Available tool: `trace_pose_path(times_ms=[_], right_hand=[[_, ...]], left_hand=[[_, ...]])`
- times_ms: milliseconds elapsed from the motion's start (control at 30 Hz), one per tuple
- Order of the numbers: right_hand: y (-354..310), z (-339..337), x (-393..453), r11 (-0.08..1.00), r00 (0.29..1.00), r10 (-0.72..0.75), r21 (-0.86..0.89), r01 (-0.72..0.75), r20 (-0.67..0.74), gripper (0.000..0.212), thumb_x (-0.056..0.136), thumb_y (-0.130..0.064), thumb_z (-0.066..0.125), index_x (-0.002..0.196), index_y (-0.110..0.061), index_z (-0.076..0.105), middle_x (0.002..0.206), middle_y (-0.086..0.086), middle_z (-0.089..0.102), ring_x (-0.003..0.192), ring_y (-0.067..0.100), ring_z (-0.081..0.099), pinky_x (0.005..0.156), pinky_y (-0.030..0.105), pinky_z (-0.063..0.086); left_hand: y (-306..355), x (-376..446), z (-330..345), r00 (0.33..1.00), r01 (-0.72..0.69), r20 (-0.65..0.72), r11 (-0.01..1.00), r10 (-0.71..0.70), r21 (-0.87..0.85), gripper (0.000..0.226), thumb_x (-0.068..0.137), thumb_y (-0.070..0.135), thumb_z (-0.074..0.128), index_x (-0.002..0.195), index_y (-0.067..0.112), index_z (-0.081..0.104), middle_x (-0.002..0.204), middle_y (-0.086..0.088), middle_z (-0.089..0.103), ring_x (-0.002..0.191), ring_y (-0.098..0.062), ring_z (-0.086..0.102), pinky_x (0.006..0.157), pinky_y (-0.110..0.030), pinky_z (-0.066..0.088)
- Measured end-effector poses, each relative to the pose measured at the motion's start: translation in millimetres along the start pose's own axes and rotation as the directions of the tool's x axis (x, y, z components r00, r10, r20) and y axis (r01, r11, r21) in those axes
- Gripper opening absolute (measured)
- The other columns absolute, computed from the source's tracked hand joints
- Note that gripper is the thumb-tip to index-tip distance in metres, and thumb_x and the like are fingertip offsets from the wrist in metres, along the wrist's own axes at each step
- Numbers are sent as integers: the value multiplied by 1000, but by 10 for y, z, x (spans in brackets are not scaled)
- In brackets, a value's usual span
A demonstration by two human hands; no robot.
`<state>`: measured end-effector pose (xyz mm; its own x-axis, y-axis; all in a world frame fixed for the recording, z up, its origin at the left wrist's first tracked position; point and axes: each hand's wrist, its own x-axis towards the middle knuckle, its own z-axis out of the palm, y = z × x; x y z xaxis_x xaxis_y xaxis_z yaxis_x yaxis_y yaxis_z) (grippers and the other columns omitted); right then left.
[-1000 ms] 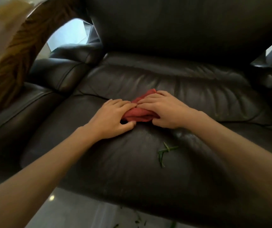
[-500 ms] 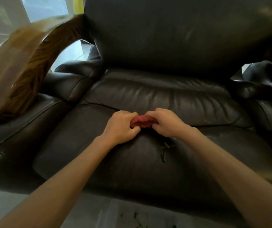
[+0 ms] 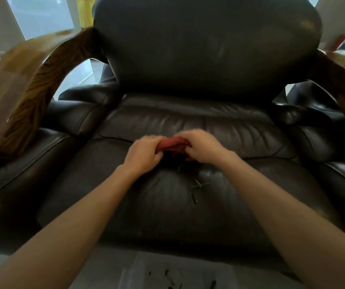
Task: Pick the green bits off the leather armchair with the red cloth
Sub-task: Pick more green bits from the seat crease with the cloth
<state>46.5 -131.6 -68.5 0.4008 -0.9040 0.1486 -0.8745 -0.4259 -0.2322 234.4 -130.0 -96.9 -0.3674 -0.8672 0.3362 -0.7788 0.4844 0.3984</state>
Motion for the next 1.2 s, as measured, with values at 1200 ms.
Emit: trace_pose_path(times_ms=[1200], right_hand=[[-196,50,-987,989,987,130,81,-123,-95,50,75,3,50,122,-14,56,124,10,62,116,28,53,98,34,39]], left_hand=[[393,-418,144,977,-200,64,978,203,-54,52,78,7,62,128,18,53,137,-7,52,131,-23,40,111,-38,23]])
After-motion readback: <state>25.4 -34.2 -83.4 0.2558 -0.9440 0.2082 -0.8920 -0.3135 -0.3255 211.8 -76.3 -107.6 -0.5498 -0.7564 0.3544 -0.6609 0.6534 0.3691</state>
